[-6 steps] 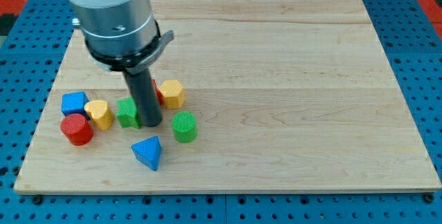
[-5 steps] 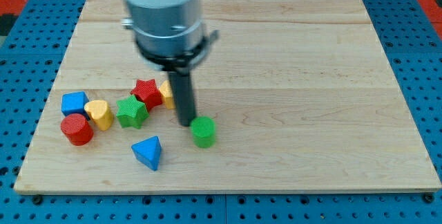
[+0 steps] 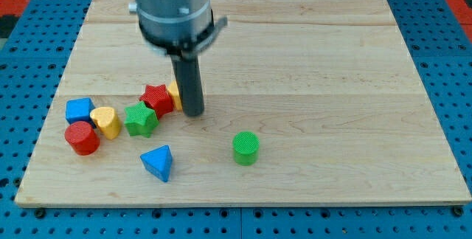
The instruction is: Place the green circle red star and the yellow hexagon in a triangle shape
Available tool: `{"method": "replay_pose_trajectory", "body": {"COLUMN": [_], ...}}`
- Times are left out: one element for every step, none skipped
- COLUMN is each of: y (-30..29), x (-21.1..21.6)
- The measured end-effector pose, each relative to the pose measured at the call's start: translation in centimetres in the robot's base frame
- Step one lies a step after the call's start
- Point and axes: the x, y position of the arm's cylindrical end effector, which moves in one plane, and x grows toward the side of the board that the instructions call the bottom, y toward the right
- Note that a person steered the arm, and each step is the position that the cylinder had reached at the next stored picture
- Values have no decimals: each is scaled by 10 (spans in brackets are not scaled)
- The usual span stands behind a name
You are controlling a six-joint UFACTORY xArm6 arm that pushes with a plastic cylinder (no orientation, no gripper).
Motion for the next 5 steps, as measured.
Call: {"method": "replay_pose_trajectory", "body": {"y": [5, -40, -123, -134, -89], "x": [-71, -112, -108, -53, -10]}}
